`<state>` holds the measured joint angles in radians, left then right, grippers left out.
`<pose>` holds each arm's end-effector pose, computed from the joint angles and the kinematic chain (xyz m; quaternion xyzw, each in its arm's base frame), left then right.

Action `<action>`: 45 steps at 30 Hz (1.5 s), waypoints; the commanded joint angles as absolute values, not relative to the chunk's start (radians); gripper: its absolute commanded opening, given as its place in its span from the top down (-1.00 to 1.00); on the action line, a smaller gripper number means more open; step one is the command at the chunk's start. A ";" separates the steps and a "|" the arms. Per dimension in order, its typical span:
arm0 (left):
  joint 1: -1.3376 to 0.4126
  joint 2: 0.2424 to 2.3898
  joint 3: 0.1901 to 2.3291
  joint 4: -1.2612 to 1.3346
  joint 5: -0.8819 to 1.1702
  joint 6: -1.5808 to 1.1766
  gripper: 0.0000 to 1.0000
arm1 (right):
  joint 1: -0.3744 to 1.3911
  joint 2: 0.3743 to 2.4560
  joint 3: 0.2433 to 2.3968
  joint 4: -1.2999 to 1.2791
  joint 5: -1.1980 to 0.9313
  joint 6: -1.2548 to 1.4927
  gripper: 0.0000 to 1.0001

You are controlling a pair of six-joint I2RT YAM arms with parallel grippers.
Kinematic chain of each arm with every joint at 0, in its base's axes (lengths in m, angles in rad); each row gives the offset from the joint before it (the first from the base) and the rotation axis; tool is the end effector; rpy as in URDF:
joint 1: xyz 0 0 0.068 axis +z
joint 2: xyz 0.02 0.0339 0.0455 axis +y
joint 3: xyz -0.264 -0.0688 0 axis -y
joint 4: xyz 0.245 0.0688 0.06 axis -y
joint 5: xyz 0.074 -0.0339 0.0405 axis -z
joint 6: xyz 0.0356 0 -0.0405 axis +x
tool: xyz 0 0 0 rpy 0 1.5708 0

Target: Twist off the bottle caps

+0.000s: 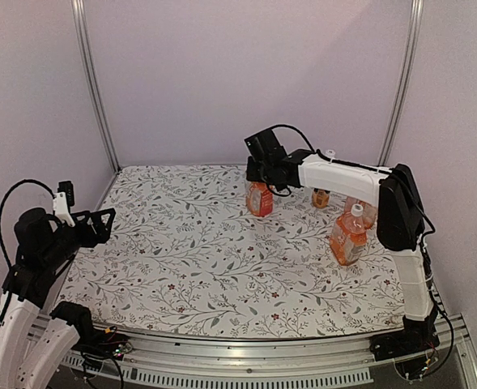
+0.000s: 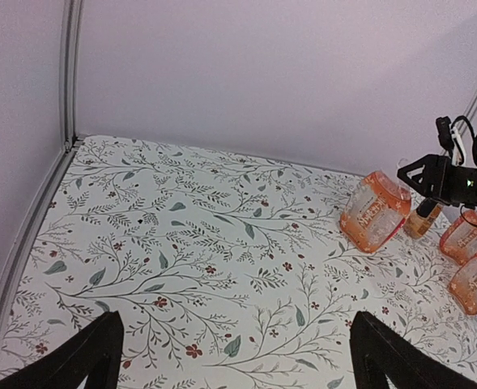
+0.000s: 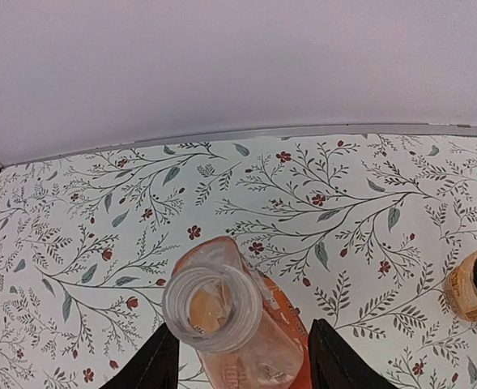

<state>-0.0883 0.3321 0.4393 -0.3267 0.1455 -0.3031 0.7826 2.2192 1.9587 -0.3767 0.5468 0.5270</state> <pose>0.1133 -0.0152 0.2617 -0.0382 0.7786 -0.1769 0.6008 0.3786 0.3504 0.2567 0.0109 0.8683 0.0726 0.4905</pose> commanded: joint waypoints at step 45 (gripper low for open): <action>-0.135 0.458 0.526 -0.244 0.300 -0.180 -0.96 | 0.578 1.342 1.378 -1.154 0.326 0.355 -0.50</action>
